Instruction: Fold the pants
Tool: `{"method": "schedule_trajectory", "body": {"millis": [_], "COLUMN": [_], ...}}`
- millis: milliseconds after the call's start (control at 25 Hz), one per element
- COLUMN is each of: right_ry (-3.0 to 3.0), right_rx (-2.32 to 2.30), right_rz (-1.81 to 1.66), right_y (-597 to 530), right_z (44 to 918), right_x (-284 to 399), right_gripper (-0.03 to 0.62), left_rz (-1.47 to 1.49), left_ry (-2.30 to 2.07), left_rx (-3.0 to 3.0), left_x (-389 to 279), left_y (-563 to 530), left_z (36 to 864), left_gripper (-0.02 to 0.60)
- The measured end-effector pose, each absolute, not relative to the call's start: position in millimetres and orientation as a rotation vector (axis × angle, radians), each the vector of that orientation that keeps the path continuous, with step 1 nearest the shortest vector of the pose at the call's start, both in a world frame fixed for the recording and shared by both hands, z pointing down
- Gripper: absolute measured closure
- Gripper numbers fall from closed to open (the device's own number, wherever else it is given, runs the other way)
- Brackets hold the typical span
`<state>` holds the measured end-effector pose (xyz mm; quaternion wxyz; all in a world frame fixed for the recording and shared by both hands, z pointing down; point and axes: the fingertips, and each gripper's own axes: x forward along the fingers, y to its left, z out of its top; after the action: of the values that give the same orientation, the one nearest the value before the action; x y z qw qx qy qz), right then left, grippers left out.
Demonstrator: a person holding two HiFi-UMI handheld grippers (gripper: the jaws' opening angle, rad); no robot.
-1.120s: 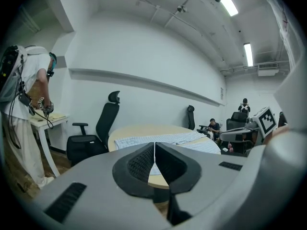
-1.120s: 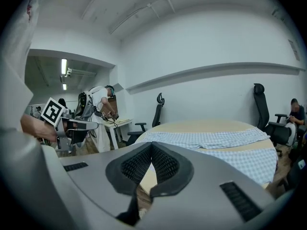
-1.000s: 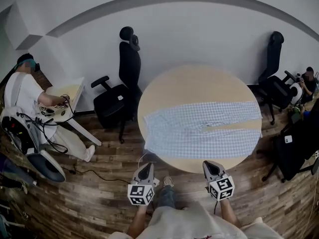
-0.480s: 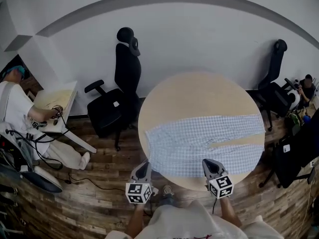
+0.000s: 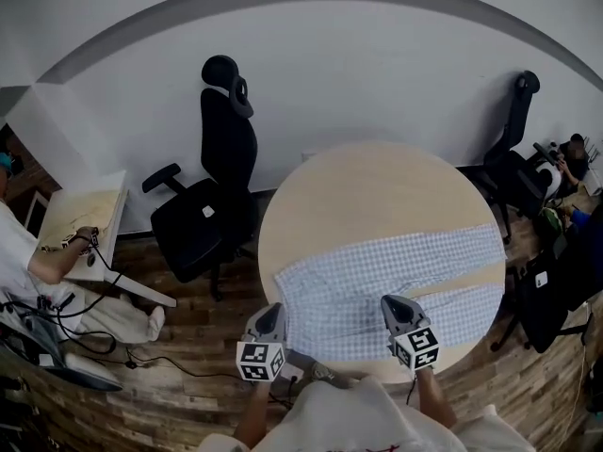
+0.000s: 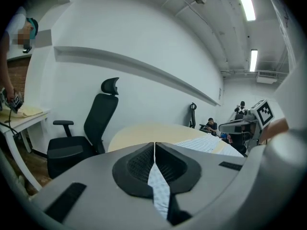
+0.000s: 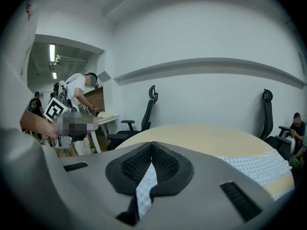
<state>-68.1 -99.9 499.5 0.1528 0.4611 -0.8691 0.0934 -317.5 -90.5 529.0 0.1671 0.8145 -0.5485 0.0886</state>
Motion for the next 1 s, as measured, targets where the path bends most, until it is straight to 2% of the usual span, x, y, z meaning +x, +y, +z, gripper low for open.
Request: {"method": "schedule_trajectory", "body": {"millis": [560, 1000], "right_ry": [-2.427, -2.413], "right_rx": [1.238, 1.044], "right_rz": [0.280, 0.379], "right_y": [-173.0, -242.1], "right_z": [534.3, 600.8], "right_x": [-75.2, -69.0], "right_gripper": [0.565, 0.565], "left_rz": [0.444, 0.646], "left_ry": [-1.461, -1.462], "left_rx": [2.305, 2.227], "left_x": [-326.2, -327.6], "left_y": [-158.2, -194.2], "left_z": [576.6, 623.0], "left_gripper": [0.546, 0.546]}}
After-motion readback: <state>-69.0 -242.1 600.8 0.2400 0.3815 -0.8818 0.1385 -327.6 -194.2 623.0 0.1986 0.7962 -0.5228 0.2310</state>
